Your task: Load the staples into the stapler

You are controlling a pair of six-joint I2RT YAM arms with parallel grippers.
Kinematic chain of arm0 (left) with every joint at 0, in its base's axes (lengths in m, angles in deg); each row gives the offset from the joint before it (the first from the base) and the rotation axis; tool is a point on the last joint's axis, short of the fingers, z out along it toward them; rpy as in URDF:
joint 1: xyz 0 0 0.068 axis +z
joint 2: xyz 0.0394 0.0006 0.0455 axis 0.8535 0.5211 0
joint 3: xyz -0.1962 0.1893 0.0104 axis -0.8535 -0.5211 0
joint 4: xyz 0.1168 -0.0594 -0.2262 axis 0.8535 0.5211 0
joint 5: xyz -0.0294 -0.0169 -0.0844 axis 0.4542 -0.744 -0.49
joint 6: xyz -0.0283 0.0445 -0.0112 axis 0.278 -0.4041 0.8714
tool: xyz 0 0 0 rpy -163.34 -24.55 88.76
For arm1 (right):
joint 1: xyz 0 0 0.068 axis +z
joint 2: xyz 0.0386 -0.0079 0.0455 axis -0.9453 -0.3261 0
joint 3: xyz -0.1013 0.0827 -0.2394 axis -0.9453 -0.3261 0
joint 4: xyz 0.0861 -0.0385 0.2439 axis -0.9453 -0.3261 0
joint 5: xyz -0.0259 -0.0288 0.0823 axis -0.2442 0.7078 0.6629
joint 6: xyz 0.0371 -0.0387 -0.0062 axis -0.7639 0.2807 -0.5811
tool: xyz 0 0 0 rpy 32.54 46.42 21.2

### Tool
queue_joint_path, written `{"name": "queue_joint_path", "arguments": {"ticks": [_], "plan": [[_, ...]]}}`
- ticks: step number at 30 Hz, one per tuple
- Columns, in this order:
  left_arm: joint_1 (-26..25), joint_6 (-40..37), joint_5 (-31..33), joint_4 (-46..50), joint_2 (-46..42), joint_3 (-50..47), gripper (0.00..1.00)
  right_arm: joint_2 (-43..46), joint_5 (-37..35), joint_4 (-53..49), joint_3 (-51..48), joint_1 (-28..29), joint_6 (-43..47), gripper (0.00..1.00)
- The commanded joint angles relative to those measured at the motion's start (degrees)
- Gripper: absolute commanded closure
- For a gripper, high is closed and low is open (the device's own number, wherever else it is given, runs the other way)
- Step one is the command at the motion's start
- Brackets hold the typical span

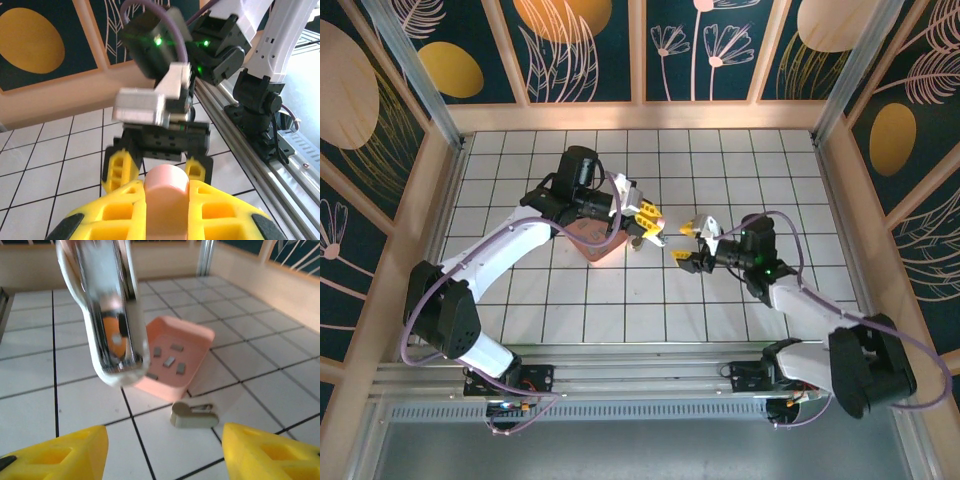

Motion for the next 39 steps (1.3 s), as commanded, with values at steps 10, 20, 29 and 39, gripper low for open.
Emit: {"name": "queue_joint_path", "arguments": {"ticks": [10, 20, 29, 39], "plan": [[0.35, -0.29, -2.35, -0.48, -0.16, 0.77, 1.00, -0.11, -0.52, 8.19, 5.48, 6.29, -5.42, 0.34], [0.35, -0.34, -3.68, -0.90, 0.03, 0.77, 1.00, -5.57, 3.24, 14.03, 7.70, 7.71, -8.69, 0.40], [0.36, -0.50, -4.16, -0.97, -0.13, 0.60, 1.00, -8.97, 5.79, 17.75, 8.50, 7.71, -11.04, 0.56], [0.42, 15.15, 8.86, -10.15, -2.41, -2.04, 0.42, -3.83, -4.96, 12.57, 4.52, 7.53, -17.08, 0.82]]}}
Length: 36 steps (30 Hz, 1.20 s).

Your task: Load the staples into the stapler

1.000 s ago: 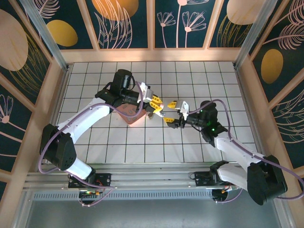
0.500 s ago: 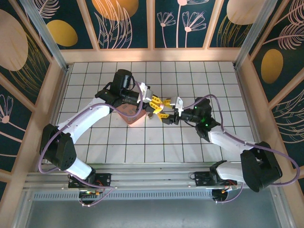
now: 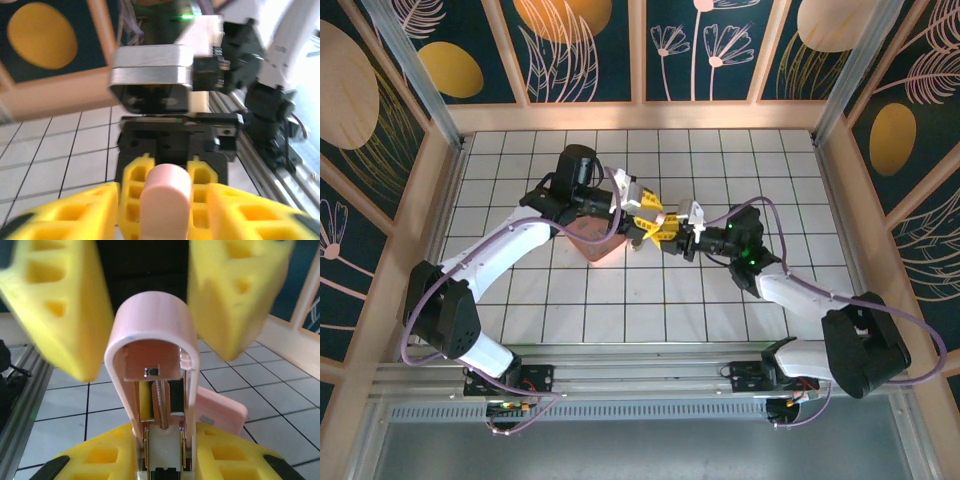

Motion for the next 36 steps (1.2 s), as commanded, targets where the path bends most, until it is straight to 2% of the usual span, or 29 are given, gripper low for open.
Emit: {"name": "queue_joint_path", "arguments": {"ticks": [1, 5, 12, 17, 19, 21, 25, 31, 36], "plan": [[0.18, 11.38, 8.96, -7.03, -2.66, -1.89, 0.36, 4.02, -8.81, -3.63, -1.96, 0.06, -6.28, 0.84], [0.41, 20.40, 18.14, -10.81, -4.28, -4.46, 0.23, 5.72, -20.80, -12.89, -1.66, 0.57, -13.81, 0.85], [0.69, 36.63, 39.97, -22.95, -9.09, -15.88, 0.15, 0.83, -40.23, -31.17, 4.93, 1.11, -26.81, 0.87], [0.77, 46.22, 51.47, -21.18, -8.79, -19.14, 0.14, -6.72, -48.92, -40.45, 10.92, 0.95, -32.82, 0.87], [0.79, 49.37, 52.31, -18.66, -7.77, -19.02, 0.15, -9.72, -52.16, -43.84, 13.36, 0.55, -35.21, 0.87], [0.77, 51.14, 50.41, -17.71, -6.82, -19.19, 0.15, -12.42, -54.08, -46.78, 15.59, -0.30, -37.09, 0.87], [0.77, 53.82, 49.77, -15.30, -4.73, -19.37, 0.16, -17.99, -55.06, -51.85, 19.31, -3.12, -40.11, 0.86], [0.77, 54.42, 48.79, -11.76, -1.32, -17.60, 0.16, -24.36, -58.37, -57.82, 23.05, -5.73, -38.26, 0.84], [0.71, 55.90, 47.83, -9.58, 1.59, -15.18, 0.17, -24.85, -58.83, -58.25, 22.35, -6.97, -35.98, 0.83]]}}
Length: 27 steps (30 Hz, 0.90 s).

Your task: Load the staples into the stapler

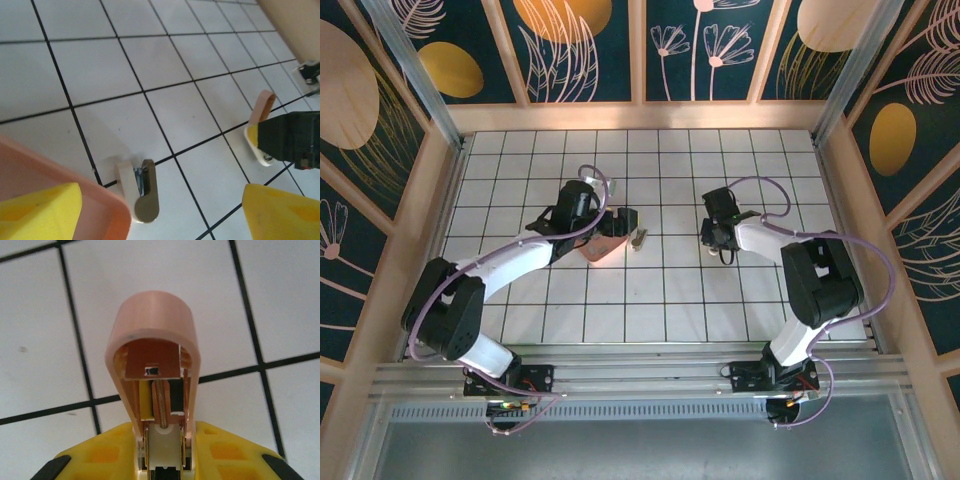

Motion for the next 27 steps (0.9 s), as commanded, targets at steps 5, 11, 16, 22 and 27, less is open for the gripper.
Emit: {"name": "queue_joint_path", "arguments": {"ticks": [5, 11, 16, 22, 27], "plan": [[-0.08, 2.64, -1.06, 5.90, 4.74, 6.75, 0.19, 0.21, -2.63, -2.67, -0.36, -0.59, 3.18, 0.81], [-0.53, 1.05, -0.83, 8.39, 7.04, 9.36, 0.19, 0.99, -1.52, -1.41, -1.99, -0.60, 5.95, 0.73], [-0.78, 1.43, -1.75, 9.71, 8.76, 12.07, 0.19, 2.70, -1.10, -1.51, -2.22, -0.59, 7.11, 0.58], [-1.40, 2.28, -1.18, 12.53, 13.05, 17.32, 0.19, 8.58, -0.46, -2.50, -1.34, -0.65, 6.80, 0.50], [-2.12, 5.64, -0.49, 18.08, 17.96, 24.25, 0.19, 14.18, 3.61, -2.72, -0.09, 0.37, 5.70, 0.50]]}}
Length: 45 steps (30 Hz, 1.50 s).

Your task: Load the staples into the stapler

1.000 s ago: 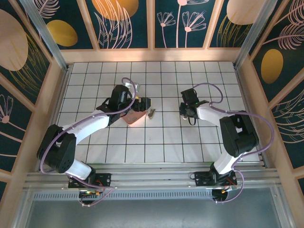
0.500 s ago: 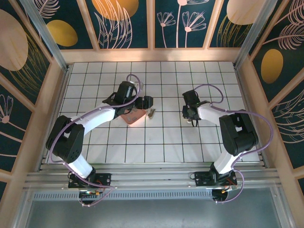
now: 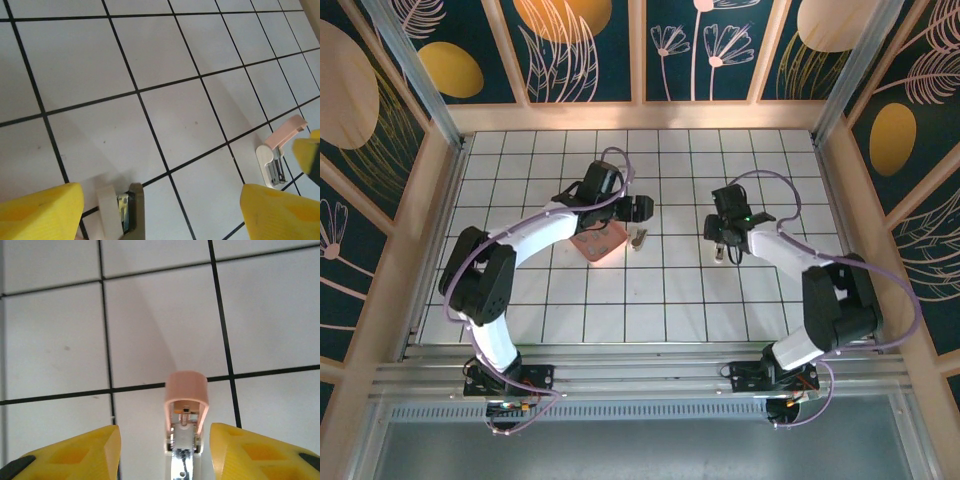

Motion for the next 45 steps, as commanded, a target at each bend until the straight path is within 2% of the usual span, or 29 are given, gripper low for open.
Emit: {"name": "queue_joint_path", "arguments": {"ticks": [1, 8, 13, 17, 27, 31, 38, 43, 45], "plan": [[-0.87, 3.06, -0.24, 5.87, 3.45, 5.15, 0.19, 3.70, 2.61, -1.38, 1.79, 1.11, -1.47, 0.50], [-2.20, 4.45, 2.29, 13.59, 10.46, 13.98, 0.18, 5.10, 3.41, -2.28, 2.87, 3.41, -4.52, 0.51], [-2.22, 4.24, 4.74, 23.10, 15.23, 20.23, 0.17, 5.55, 2.98, -2.84, 2.64, 4.10, -5.43, 0.51], [-2.20, 3.68, 5.97, 27.65, 16.72, 20.84, 0.16, 5.66, 2.93, -3.07, 2.54, 4.11, -5.36, 0.51], [-2.19, 2.64, 7.69, 32.04, 12.74, 15.11, 0.17, 5.73, 3.58, -2.54, 2.46, 4.19, -5.17, 0.50], [-2.25, 1.86, 6.58, 31.61, 11.00, 12.74, 0.18, 5.77, 4.19, -2.06, 2.34, 4.17, -5.24, 0.51], [-3.45, 1.31, 4.86, 30.69, 12.06, 15.26, 0.19, 6.08, 4.73, -1.38, 2.53, 4.55, -5.14, 0.51], [-4.01, 0.46, 7.72, 31.20, 14.85, 17.14, 0.21, 6.83, 4.46, -1.40, 2.11, 4.62, -5.01, 0.51], [-4.06, 0.43, 7.08, 31.30, 16.04, 17.82, 0.22, 7.11, 4.47, -1.40, 1.92, 4.61, -4.90, 0.51]]}}
